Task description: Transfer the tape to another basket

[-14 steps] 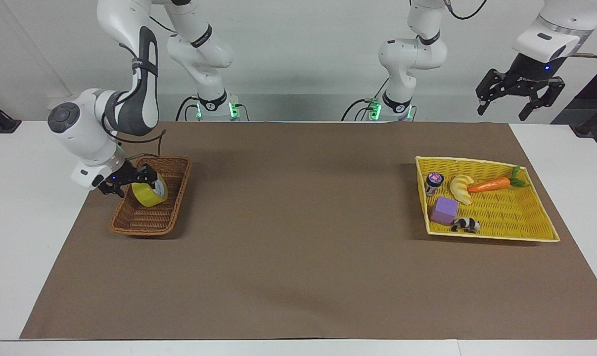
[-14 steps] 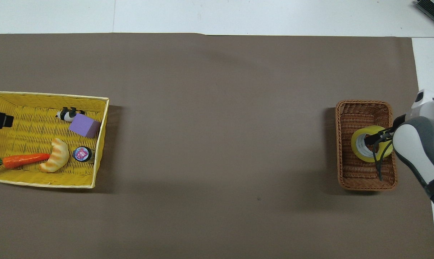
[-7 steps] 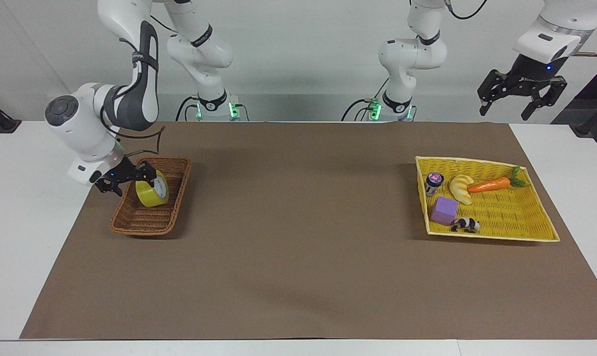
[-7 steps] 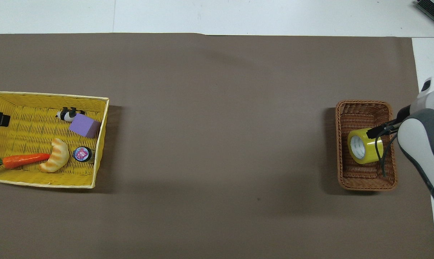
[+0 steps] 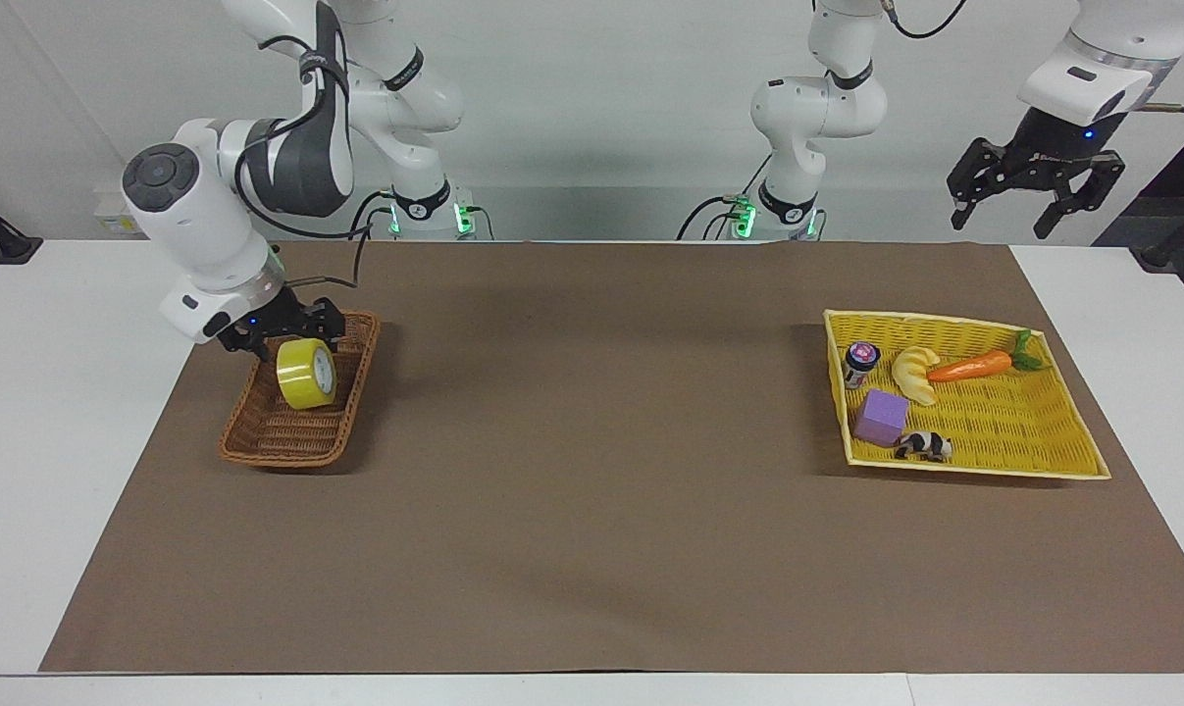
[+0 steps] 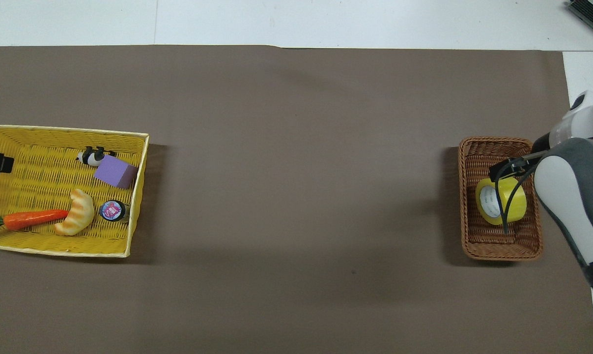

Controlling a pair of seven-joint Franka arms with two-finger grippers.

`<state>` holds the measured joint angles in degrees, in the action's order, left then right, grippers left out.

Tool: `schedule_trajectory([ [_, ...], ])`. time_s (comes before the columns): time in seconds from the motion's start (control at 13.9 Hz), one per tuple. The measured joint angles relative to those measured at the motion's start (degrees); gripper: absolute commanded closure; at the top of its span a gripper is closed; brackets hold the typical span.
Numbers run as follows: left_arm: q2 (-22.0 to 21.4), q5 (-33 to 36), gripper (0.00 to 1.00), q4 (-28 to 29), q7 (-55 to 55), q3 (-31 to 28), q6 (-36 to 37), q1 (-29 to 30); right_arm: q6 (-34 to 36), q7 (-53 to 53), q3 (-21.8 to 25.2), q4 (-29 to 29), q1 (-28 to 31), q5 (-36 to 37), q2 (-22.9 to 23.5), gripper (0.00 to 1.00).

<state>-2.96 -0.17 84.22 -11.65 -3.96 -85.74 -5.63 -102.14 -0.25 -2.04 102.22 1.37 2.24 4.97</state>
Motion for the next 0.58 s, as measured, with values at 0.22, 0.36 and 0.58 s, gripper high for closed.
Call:
schedule_trajectory([
  [0.22, 0.0, 0.0, 0.00, 0.0, 0.0, 0.0, 0.0, 0.0, 1.2, 3.4, -0.2, -3.2, -0.3, -0.1, -0.5, 0.00],
  [0.36, 0.0, 0.0, 0.00, 0.0, 0.0, 0.0, 0.0, 0.0, 1.5, 3.4, 0.0, -5.2, 0.2, -0.9, -0.5, 0.00],
  [0.58, 0.0, 0.0, 0.00, 0.0, 0.0, 0.0, 0.0, 0.0, 5.1, 3.6, 0.2, -9.4, 1.0, -2.2, -0.5, 0.00],
])
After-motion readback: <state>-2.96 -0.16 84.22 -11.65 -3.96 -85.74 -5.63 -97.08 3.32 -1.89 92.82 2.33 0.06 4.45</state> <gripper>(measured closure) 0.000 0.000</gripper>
